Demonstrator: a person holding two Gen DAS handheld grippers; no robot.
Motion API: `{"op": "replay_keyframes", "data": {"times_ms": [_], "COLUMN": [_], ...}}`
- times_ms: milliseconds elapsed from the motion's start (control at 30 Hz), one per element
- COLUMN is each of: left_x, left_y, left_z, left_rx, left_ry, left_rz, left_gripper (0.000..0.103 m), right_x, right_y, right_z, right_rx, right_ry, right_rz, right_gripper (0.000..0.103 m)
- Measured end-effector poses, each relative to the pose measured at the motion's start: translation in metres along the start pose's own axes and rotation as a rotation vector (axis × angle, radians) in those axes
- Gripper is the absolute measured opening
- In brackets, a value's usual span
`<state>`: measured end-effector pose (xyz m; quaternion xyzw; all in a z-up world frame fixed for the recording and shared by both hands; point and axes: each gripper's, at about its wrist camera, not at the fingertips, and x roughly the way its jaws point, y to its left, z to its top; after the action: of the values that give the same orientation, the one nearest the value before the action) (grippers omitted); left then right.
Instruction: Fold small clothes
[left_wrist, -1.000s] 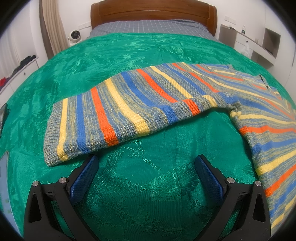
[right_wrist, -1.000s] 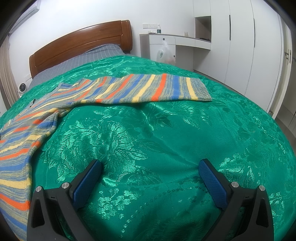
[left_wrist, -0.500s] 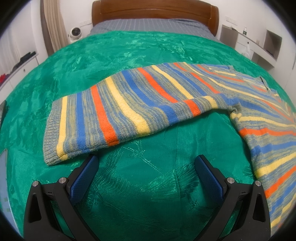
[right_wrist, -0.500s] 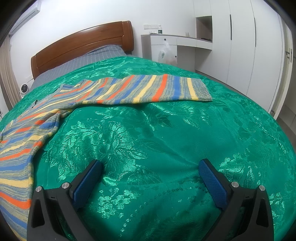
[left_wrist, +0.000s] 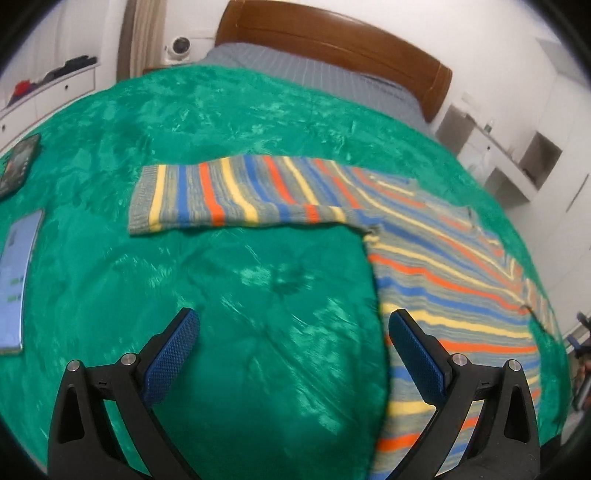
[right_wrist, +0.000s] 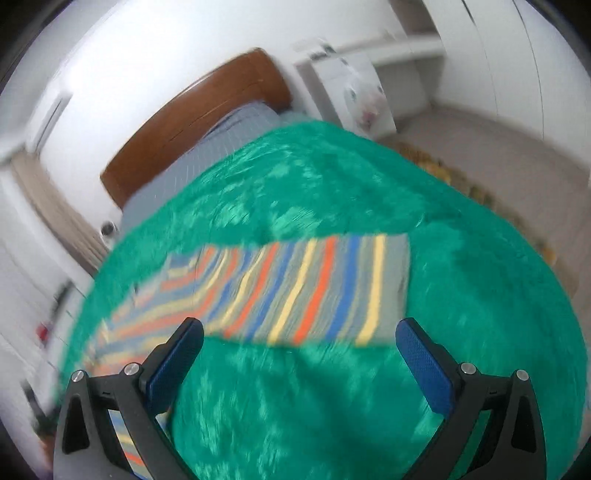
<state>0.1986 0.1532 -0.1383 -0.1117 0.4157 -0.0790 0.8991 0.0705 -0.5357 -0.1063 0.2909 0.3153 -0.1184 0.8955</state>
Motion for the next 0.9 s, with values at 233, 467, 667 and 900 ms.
{"op": "replay_keyframes", "data": {"times_ms": [233, 467, 667, 900], "left_x": [0.015, 0.033, 0.037, 0.033], "left_y": [-0.013, -0.011, -0.009, -0.002], "left_z": [-0.001, -0.009, -0.028, -0.036], "left_rx": [0.005, 0.032, 0.091, 0.096], "left_ry": [0.024, 0.036, -0.012, -0.061], "left_rz": [0.065, 0.12, 0.145, 0.109], "left_gripper": [0.102, 0.102, 0.102, 0.103], "right_x": [0.065, 0.098, 0.082, 0.042], "right_y": [-0.069, -0.072, -0.067, 0.099], "right_z": [0.042, 0.044, 0.047, 0.086], "right_rx": [0.298, 0.265, 0.222, -0.086], "right_ry": [0.214, 0.305, 0.29, 0.144], "right_rz": [-0.013, -0.044, -0.088, 0.059], "right_gripper": [0.076, 0.06, 0.004, 0.003]}}
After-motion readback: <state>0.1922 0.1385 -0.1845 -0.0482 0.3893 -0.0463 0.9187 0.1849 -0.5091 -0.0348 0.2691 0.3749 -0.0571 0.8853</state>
